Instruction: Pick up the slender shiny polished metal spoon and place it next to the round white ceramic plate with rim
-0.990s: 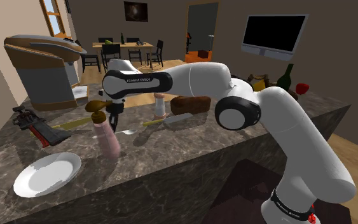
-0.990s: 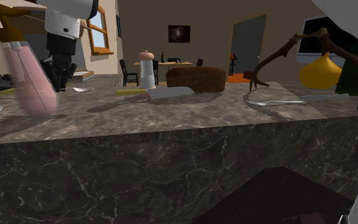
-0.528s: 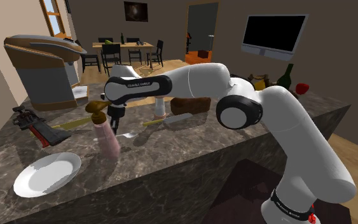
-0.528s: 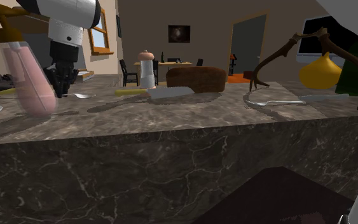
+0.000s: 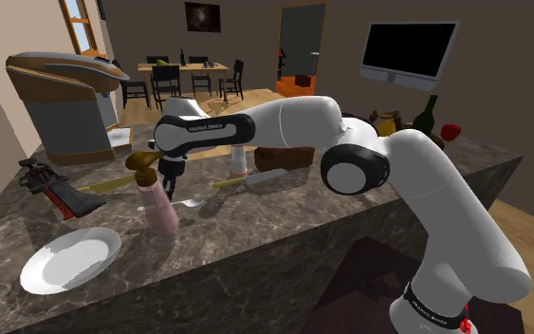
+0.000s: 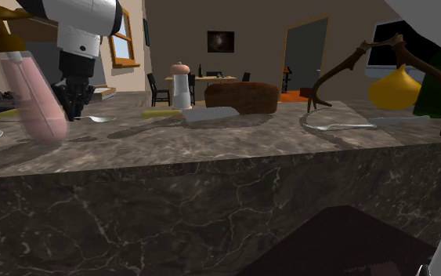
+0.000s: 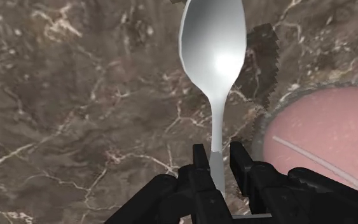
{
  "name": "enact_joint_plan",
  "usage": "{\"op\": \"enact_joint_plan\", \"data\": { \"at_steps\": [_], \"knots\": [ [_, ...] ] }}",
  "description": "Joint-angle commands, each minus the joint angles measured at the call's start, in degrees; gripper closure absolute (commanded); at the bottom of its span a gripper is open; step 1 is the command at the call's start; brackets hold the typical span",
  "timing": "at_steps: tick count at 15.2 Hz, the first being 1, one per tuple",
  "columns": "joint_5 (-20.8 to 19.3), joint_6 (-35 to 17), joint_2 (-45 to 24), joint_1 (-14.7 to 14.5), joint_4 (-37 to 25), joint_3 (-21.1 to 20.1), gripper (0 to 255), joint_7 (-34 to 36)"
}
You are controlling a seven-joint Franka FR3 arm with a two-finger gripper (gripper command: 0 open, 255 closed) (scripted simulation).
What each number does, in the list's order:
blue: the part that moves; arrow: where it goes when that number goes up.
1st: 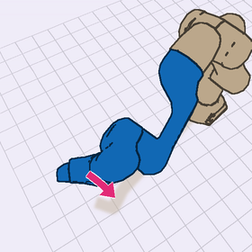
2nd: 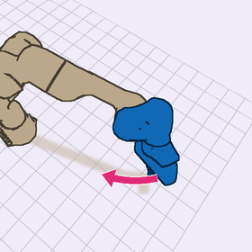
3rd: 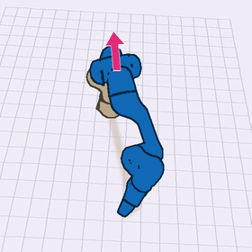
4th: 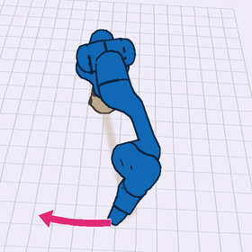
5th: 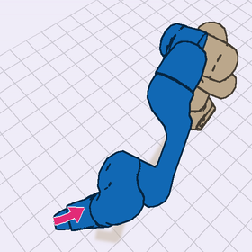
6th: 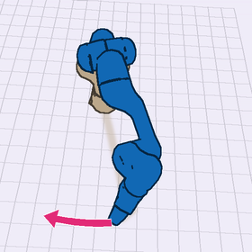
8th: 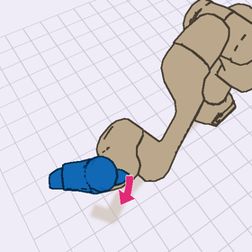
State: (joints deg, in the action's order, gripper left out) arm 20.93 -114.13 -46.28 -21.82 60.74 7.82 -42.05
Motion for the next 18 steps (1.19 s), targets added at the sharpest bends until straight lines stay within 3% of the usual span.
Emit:
{"op": "enact_joint_plan", "data": {
  "at_steps": [1,2,4,5,6,10,18],
  "knots": [
    [-0.29,-0.13,-1.03,-0.25,1.02,0.00,0,0.04],
    [-0.21,-1.08,0.21,-0.32,3.32,0.06,0,-0.43],
    [-0.17,-0.54,-0.65,0.18,1.97,0.07,0,-0.68],
    [-0.10,-2.02,0.67,-0.23,4.80,0.10,0,-0.97],
    [-0.21,0.00,-1.04,-0.09,0.95,0.07,0,-0.18],
    [-0.69,5.00,1.88,0.71,-1.06,0.58,0,0.22],
    [-0.69,5.00,1.88,0.71,-1.06,0.58,0,0.22]
  ]
}}
